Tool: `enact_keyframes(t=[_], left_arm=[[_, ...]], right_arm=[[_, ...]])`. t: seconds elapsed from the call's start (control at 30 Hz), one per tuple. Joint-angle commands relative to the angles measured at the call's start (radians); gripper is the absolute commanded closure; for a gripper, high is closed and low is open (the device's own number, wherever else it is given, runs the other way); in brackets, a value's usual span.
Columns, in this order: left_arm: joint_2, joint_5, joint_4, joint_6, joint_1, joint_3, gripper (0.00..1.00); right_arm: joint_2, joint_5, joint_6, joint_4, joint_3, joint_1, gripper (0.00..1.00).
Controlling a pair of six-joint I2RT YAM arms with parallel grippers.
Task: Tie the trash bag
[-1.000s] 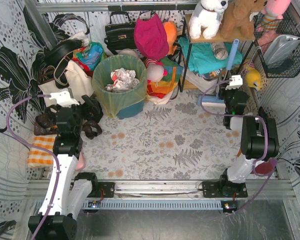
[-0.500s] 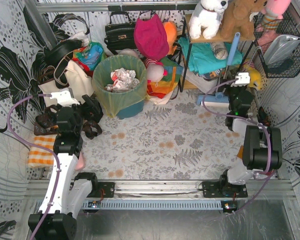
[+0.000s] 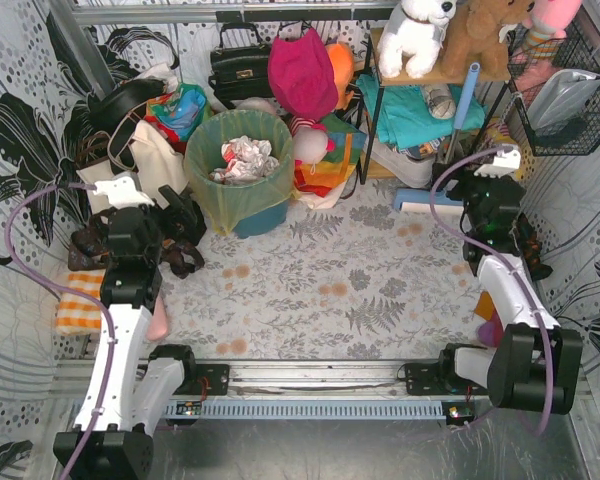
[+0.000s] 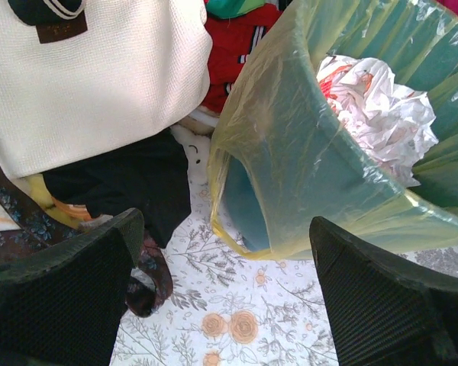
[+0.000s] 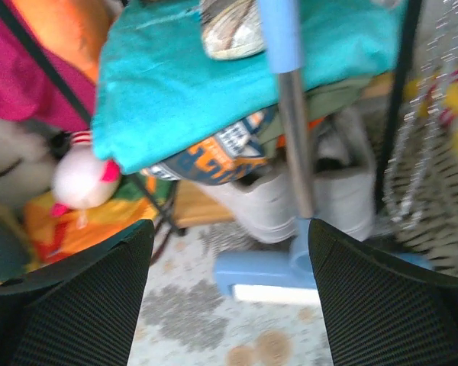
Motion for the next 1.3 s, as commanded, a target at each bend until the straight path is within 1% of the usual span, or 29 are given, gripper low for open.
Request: enact_keyframes(t=[0.0,0.17,0.27,0.37,0.43,0.53,0.63,0.73,0.83,1.07,1.13,1.27], left_arm=[[0.054,-0.027,-0.131,-0.073,0.007,0.148,0.01],[0.174,-0.053,-0.298,-0.125,0.007,0.329,0.0],[0.239,-0.063,-0.368,-0.164,0.007,0.427,0.05],[0.3,-0.049,-0.413,-0.208,0.004,0.51,0.08],[0.326,-0.014,-0.408,-0.234,-0.004,0.538,0.08],[0.36,-0.013,-0.406,-0.288,-0.019,0.567,0.1],[0.38,-0.132,-0.414,-0.35,-0.064,0.582,0.16],[0.397,-0.264,-0.421,-0.374,-0.136,0.598,0.23],[0.425,-0.33,-0.425,-0.399,-0.183,0.612,0.3],[0.483,-0.354,-0.398,-0.431,-0.209,0.626,0.43],[0.497,-0.366,-0.392,-0.434,-0.21,0.633,0.48],[0.524,-0.384,-0.373,-0.431,-0.211,0.642,0.55]], right_arm=[[-0.001,-0.081,0.215,-0.279,0.141,0.065,0.19],[0.09,-0.077,0.272,-0.403,0.324,0.214,0.22],[0.195,-0.106,0.32,-0.531,0.509,0.276,0.25],[0.317,-0.188,0.333,-0.622,0.671,0.32,0.29],[0.38,-0.247,0.327,-0.627,0.747,0.354,0.3],[0.455,-0.248,0.328,-0.615,0.829,0.414,0.31],[0.552,-0.223,0.334,-0.665,0.938,0.456,0.34],[0.672,-0.214,0.326,-0.777,1.112,0.493,0.39],[0.769,-0.21,0.31,-0.873,1.265,0.521,0.43],[0.926,-0.225,0.303,-0.978,1.515,0.567,0.48],[0.954,-0.224,0.304,-0.993,1.558,0.573,0.49],[1.0,-0.231,0.313,-0.995,1.613,0.577,0.52]])
